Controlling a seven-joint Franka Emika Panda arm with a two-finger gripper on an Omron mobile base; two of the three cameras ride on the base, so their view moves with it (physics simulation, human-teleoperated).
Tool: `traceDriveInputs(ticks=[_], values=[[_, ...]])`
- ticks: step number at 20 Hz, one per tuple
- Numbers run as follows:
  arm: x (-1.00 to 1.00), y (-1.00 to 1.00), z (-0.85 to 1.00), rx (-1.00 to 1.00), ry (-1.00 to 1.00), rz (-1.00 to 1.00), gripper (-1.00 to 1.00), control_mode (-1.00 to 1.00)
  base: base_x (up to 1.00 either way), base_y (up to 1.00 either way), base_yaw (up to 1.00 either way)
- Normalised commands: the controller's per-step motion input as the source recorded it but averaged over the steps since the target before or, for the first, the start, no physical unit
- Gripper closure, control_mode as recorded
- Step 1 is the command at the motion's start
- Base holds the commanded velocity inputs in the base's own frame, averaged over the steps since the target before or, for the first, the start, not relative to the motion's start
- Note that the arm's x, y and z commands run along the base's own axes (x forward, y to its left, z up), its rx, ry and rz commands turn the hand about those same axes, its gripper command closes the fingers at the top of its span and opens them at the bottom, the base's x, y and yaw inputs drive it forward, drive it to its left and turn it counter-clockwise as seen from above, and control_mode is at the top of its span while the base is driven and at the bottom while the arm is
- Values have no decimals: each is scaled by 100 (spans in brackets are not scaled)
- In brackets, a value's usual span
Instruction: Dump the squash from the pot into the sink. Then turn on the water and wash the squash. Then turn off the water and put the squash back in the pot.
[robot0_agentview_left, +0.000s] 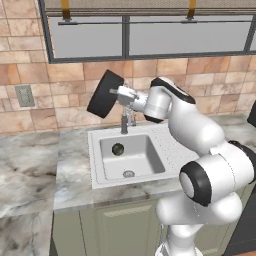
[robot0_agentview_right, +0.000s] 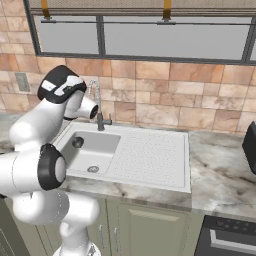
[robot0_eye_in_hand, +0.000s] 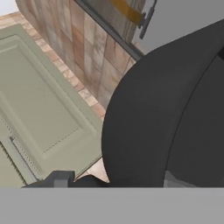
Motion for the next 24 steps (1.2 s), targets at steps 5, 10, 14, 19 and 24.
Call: traceDriveInputs(ticks=[5,10,14,19,24], values=[[0,-1,0,0,0,0,100,-100,0,0,0],[0,16,0,0,1,0,100,-100,0,0,0],[0,50,0,-15,14,0,100,-100,0,0,0],[-3,59,0,-33,21,0,100,-100,0,0,0],[0,43,0,-40,17,0,100,-100,0,0,0]])
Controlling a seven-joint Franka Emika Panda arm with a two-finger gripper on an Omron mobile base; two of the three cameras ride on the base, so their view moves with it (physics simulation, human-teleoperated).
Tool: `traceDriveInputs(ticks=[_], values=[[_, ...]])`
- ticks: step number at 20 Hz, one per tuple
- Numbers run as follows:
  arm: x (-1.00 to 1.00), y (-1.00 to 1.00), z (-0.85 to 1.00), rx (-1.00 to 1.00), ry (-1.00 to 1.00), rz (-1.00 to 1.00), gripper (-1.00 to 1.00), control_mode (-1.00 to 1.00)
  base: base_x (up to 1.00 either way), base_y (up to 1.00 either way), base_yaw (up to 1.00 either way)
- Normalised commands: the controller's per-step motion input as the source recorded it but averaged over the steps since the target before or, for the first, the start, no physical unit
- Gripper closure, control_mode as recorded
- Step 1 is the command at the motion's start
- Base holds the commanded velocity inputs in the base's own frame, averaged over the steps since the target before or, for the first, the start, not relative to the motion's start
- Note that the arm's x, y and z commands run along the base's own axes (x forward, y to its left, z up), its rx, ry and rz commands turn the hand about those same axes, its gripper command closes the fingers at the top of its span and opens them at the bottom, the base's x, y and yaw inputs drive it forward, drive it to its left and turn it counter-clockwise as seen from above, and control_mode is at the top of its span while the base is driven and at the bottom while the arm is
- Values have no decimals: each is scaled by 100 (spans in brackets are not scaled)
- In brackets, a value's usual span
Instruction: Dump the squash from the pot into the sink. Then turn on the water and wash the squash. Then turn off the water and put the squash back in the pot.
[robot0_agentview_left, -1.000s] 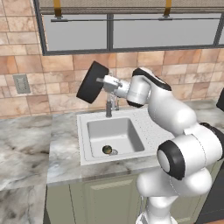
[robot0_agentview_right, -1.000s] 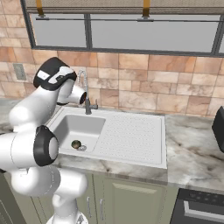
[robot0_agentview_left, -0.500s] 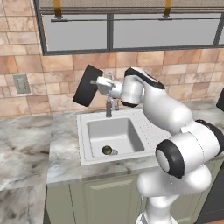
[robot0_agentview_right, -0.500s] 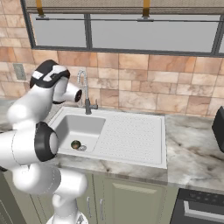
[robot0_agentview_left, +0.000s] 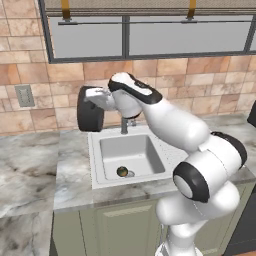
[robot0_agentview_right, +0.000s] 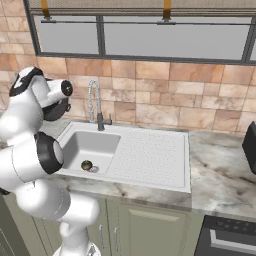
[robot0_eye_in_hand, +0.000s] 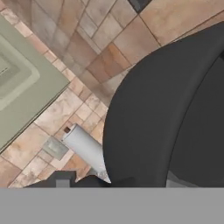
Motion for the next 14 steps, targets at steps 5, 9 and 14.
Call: traceDriveInputs(ticks=[5,9,14], values=[[0,39,0,-35,1,0,100,-100,0,0,0],[0,25,0,-34,0,1,100,-100,0,0,0],[0,5,-2,-32,0,1,100,-100,0,0,0]])
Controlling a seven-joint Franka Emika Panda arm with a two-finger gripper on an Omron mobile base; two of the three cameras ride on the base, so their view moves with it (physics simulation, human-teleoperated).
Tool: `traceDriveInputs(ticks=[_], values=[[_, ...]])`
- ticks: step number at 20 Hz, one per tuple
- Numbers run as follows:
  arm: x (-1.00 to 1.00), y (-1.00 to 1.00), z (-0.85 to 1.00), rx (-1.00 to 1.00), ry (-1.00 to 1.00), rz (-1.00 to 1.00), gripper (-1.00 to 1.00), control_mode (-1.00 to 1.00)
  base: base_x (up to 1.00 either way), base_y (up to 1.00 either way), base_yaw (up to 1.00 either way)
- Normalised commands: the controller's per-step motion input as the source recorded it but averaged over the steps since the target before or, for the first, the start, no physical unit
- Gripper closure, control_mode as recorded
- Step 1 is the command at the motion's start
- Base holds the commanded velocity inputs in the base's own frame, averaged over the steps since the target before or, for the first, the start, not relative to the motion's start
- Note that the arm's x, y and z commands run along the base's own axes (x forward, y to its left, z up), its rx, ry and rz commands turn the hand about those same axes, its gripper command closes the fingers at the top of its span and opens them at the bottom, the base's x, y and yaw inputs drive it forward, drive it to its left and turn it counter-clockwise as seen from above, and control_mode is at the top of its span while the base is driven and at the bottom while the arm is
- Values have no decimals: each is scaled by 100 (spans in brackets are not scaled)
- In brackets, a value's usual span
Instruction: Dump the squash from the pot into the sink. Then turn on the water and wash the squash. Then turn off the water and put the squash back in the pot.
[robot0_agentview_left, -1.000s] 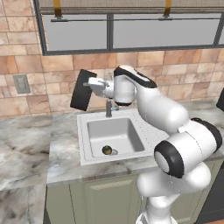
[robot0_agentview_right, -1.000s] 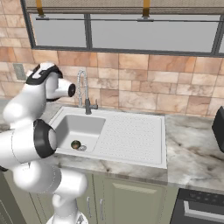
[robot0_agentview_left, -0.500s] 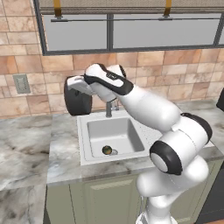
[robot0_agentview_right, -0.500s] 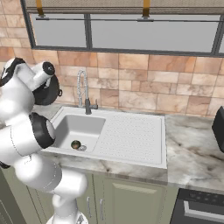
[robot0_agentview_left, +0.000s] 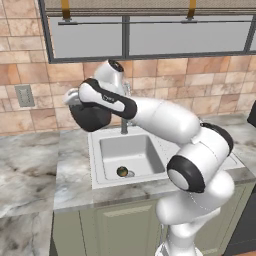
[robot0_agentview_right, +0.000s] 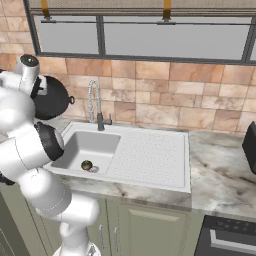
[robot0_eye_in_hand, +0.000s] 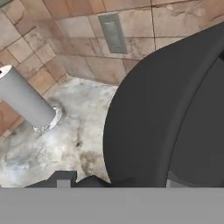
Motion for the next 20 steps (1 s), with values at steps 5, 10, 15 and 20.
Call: traceDriveInputs(ticks=[5,10,15,20], values=[[0,0,-15,-28,0,1,100,-100,0,0,0],[-1,-1,-26,-20,0,6,100,-100,0,0,0],[-23,-12,-32,-6,-3,9,100,-100,0,0,0],[-30,-16,-35,0,-9,7,100,-100,0,0,0]])
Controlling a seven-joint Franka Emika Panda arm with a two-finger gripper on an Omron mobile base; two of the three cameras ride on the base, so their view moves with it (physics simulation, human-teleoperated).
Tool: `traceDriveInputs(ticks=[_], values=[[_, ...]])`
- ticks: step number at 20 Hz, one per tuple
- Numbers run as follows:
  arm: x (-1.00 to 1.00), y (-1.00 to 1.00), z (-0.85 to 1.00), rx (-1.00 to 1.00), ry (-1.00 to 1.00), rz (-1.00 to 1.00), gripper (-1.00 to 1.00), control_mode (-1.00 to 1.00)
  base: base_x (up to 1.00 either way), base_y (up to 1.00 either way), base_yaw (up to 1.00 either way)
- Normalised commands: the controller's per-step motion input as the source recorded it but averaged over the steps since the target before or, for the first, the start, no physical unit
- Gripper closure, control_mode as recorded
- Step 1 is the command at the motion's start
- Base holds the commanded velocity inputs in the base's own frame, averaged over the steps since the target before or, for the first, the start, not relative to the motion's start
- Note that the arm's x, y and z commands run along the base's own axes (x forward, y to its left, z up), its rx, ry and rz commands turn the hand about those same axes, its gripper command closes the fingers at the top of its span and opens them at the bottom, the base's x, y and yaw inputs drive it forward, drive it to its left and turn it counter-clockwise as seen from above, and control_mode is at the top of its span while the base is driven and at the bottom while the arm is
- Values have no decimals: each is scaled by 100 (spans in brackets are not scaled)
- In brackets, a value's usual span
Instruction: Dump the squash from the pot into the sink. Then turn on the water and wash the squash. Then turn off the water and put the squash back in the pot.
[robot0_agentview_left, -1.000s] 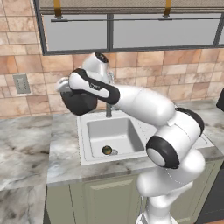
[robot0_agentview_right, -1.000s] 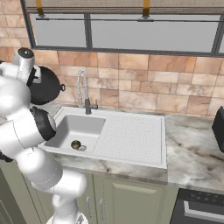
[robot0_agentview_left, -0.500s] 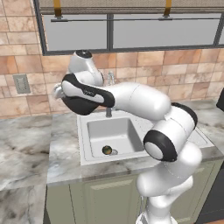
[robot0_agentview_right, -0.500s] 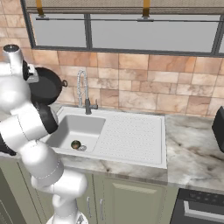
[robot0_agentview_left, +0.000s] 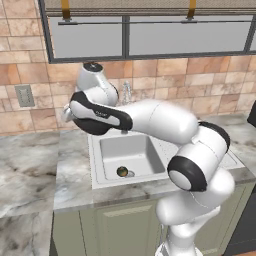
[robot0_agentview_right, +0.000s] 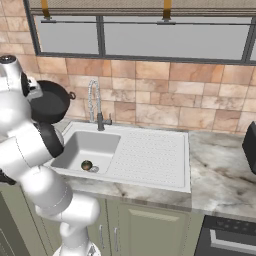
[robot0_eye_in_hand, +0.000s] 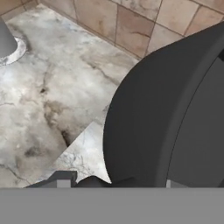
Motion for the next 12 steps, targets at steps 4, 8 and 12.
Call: traceDriveInputs(ticks=[4,8,12], values=[[-19,-4,-53,0,0,9,100,-100,0,0,0],[-14,0,-59,-2,0,12,100,-100,0,0,0],[-11,0,-46,-6,-1,15,100,-100,0,0,0]])
